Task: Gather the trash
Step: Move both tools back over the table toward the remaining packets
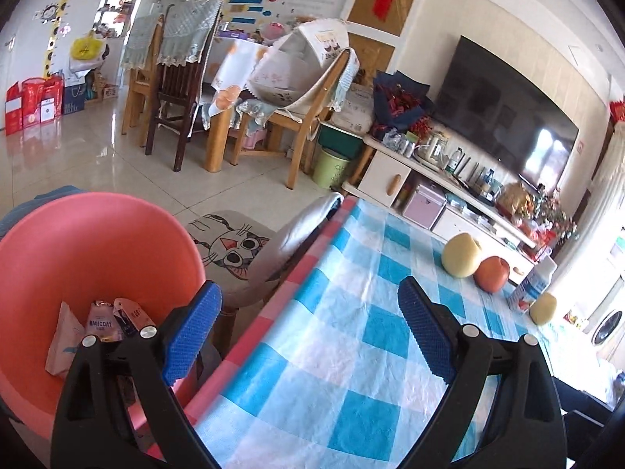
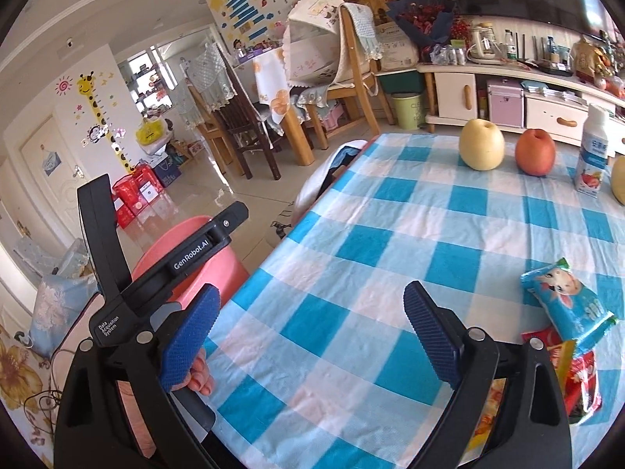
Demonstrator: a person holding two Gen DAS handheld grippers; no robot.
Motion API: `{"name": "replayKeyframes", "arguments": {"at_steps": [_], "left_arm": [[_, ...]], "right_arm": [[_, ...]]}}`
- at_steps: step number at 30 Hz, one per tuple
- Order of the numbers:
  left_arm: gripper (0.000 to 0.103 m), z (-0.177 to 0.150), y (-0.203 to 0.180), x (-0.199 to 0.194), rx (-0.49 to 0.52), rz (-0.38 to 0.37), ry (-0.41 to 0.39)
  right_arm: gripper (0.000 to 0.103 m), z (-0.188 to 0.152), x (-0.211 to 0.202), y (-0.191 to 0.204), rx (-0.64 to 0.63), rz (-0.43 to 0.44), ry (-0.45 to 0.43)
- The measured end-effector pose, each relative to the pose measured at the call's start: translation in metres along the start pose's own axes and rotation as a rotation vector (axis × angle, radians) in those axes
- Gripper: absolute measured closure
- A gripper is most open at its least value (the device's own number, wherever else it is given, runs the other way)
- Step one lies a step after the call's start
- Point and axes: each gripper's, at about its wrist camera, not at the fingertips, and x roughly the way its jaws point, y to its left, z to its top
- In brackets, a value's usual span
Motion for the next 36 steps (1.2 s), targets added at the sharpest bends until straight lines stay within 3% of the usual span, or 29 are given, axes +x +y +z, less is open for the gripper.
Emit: {"name": "replayKeyframes", "arguments": {"at_steps": [9,19,29,36], "left_arm": [[0.01,-0.011,-0.036,0.002,0.1,-0.054,0.003],[0.01,-0.024,-0.069,-0.003,0.112,-0.162,0.006],[0.01,-0.036,-0.093,0.003,0.116,-0.182,0.05],[0.01,-0.05,-0.123,0.004,0.196,-0.205,0.074]], "right_arm": [[0.009,-0.005,-0.027,-0.028,0.041,-0.025,-0.029],[0.009,-0.006,-0.057,-0.059,0.069,-0.053,-0.088],[0.009,-0.006,-0.078,-0.094,0.105,-0.092,-0.113],[0.009,-0.006,-0.095,-0.129,0.157,-0.131,-0.128]]}}
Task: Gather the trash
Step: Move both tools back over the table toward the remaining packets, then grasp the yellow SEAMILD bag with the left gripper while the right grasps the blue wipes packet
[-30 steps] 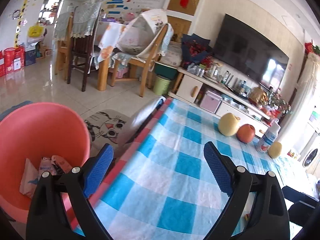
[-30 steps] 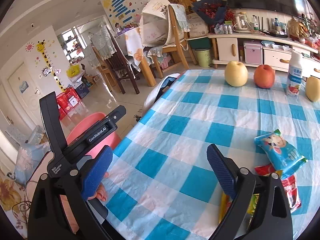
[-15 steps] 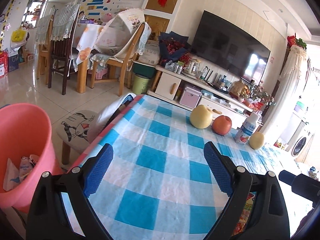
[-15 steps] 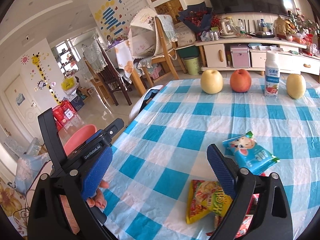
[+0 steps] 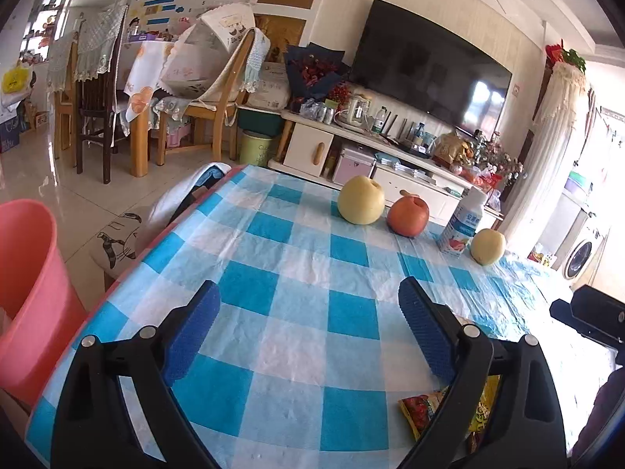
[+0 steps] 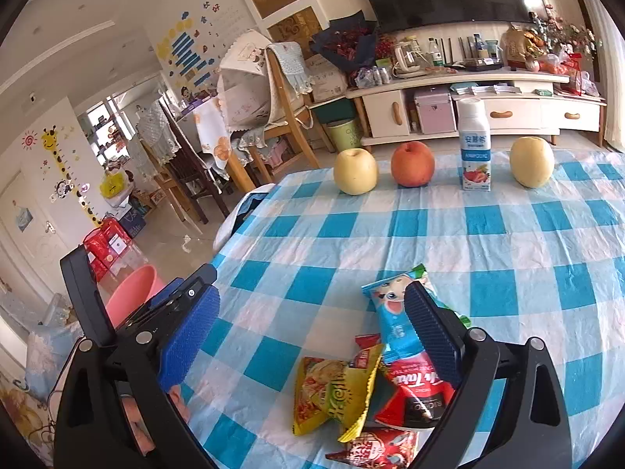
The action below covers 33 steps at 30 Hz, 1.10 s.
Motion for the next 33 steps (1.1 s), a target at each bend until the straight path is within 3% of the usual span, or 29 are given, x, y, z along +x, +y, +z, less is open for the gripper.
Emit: {"name": "replayKeyframes", "arguments": {"at_steps": [4,9,12,16,28,33], "left_arm": [[0.01,-0.005,-0.016,0.004,0.039,-0.032,0.021],[0.01,-0.011,-0.034,0.006,0.083,-0.136,0.06],[0.01,-0.014,-0.043,0.009,0.118,-0.258,0.106],[0.01,-0.026,-0.057,0.016,0.212,-0.427,0.232],[0.01,-0.065,-0.081,0.028,0.446,-0.525,0.44],[0.01,-0.075,-0.091,0.03,0.541,-0.505,0.469]], "right_arm": [[0.009,0.004,-0.003,-0.021,0.031,-0.024,0.009],[0.009,0.009,-0.008,-0.047,0.063,-0.039,0.014],[0.009,0.01,-0.009,-0.061,0.073,-0.046,0.03],[0.009,0.01,-0.01,-0.079,0.099,-0.04,0.072],[0.009,-0.002,0.008,-0.103,0.108,0.011,0.223],[0.009,-0.012,0.021,-0.091,0.058,0.032,0.3]]}}
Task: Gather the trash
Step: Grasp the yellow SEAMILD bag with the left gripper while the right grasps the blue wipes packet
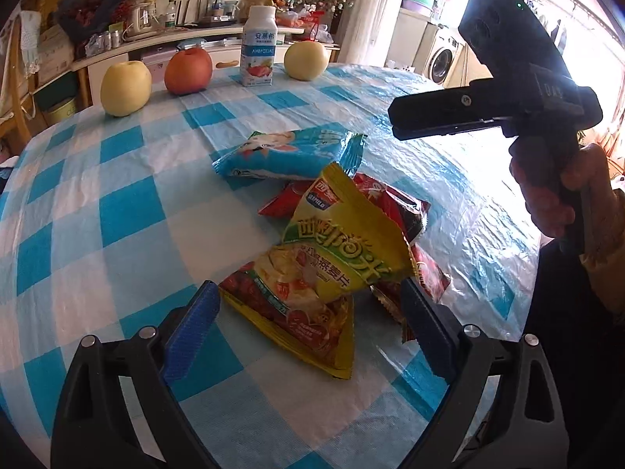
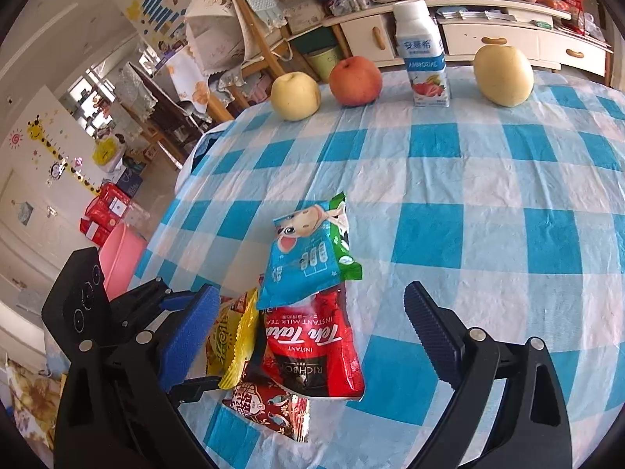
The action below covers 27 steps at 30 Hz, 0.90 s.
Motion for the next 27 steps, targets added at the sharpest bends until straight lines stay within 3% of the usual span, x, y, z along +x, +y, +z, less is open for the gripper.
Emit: {"name": "replayKeyframes", "arguments": {"at_steps": [2,4,13,18,22,27], "left_arm": [[0.01,0.003,0.004,-0.001,-0.001,0.014,-0.006],[0.01,0.005,0.01,-0.004,-0.008,0.037,-0.024],[0.01,0.017,0.004,0.014,0.023,0.058,-0.013],[0.01,0.021,0.003,0.022,0.021,0.075,0.014],[0.01,0.022,0.006,0.026,0.0,0.089,0.025],[0.02,0.022,0.006,0.026,-0.013,0.117,0.023]], "right_arm": [[0.011,-0.004,0.006,0.003,-0.017,0.0,0.03],[0.025,-0.007,0.011,0.003,-0.022,-0.017,0.05],[0.025,-0.006,0.018,0.0,-0.029,-0.071,0.048],[0.014,0.004,0.024,0.009,-0.1,-0.153,-0.006],[0.014,0.012,0.036,0.02,-0.17,-0.168,-0.019],[0.014,0.02,0.054,0.029,-0.226,-0.18,-0.019]]}}
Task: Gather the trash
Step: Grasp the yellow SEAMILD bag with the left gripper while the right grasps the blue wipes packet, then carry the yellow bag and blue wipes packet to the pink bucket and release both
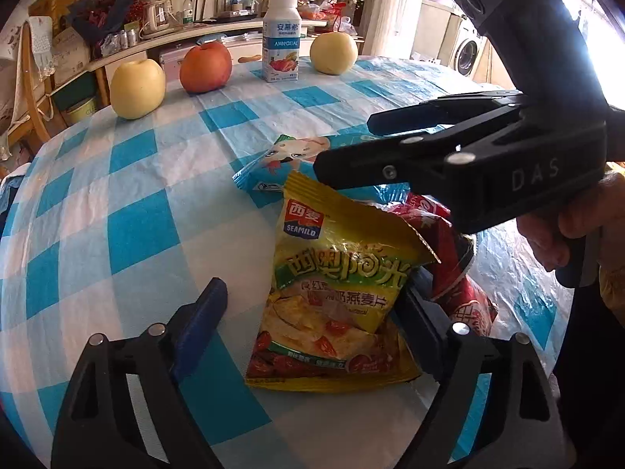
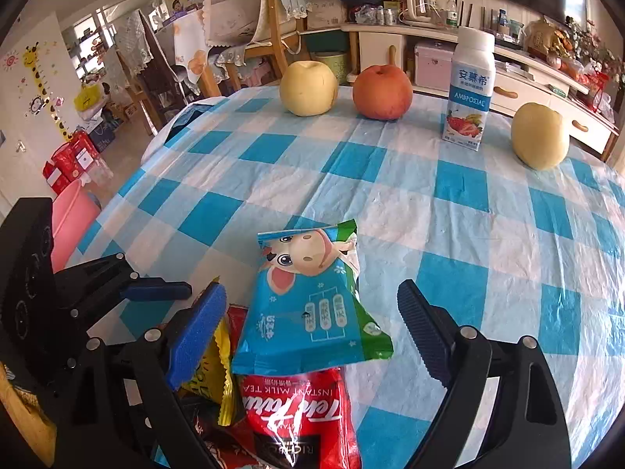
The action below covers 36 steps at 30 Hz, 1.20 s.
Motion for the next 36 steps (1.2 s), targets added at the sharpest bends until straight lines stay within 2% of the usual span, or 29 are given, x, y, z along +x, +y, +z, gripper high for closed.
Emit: {"name": "replayKeyframes", "arguments": {"at_steps": [8,14,26,28,36], "left_arm": [[0.034,0.0,0.005,-0.002,-0.036,0.027,-0.014],[0.042,-0.001,0.011,-0.005,-0.073,0.027,-0.023],[0.044,-0.003,0.019,-0.009,-0.139,-0.003,-0.033],[0.045,-0.004,0.02,-0.01,-0.148,-0.001,-0.034],[0.046,-0.01,0.035,-0.019,-0.213,0.013,-0.051]], "right_arm": [[0.014,0.002,0.018,0.0,0.001,-0.001,0.039],[0.03,0.002,0.021,0.0,-0.008,-0.022,0.042],[0.037,-0.002,0.021,0.004,-0.055,-0.069,0.031],[0.048,-0.002,0.02,0.004,-0.054,-0.067,0.026],[0.048,-0.002,0.018,0.003,-0.043,-0.085,0.011]]}}
